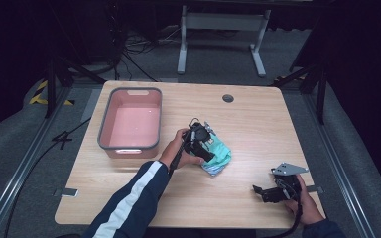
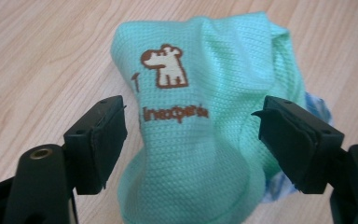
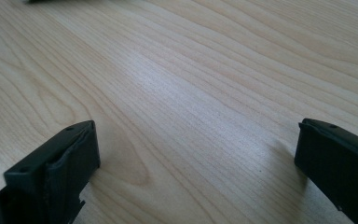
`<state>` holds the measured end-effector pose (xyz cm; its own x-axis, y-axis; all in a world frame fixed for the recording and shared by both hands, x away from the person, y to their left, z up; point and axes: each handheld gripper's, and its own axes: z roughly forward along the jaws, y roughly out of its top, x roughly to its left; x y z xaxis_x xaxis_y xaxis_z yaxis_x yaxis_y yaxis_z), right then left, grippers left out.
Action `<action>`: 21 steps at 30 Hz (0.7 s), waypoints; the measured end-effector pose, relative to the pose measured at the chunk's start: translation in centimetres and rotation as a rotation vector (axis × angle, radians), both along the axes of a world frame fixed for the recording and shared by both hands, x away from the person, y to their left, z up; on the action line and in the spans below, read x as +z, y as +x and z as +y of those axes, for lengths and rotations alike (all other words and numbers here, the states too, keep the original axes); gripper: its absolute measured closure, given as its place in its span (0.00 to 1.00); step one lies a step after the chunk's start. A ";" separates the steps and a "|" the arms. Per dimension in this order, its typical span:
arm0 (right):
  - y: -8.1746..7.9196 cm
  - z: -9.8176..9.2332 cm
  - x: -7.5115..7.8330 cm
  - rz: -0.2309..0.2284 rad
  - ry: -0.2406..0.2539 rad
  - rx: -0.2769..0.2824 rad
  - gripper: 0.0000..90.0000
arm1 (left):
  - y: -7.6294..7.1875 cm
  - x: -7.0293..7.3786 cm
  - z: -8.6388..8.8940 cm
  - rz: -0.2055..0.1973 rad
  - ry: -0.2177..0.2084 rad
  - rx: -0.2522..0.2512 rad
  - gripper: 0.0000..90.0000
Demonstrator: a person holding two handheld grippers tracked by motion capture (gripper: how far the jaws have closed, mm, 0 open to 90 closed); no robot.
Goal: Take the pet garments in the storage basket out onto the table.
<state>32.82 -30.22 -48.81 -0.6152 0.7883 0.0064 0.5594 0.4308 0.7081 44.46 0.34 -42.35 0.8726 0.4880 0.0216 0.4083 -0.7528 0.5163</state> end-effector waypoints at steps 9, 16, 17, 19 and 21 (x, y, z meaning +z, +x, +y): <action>0.0 0.0 0.0 -0.001 0.000 0.000 0.00 | -1.2 1.5 0.1 -0.049 0.013 -0.061 0.20; 0.0 0.0 0.0 -0.001 0.000 0.000 0.00 | -2.1 2.5 0.3 -0.089 0.034 -0.094 0.21; 0.0 0.0 0.0 -0.001 0.000 0.000 0.00 | -2.3 2.7 0.4 -0.093 0.036 -0.100 0.21; 0.0 0.0 0.0 0.000 0.003 -0.002 0.00 | -2.5 2.8 0.5 -0.097 0.034 -0.103 0.21; -0.1 0.0 0.0 0.000 0.002 -0.001 0.00 | -2.9 3.2 1.0 -0.113 0.047 -0.110 0.22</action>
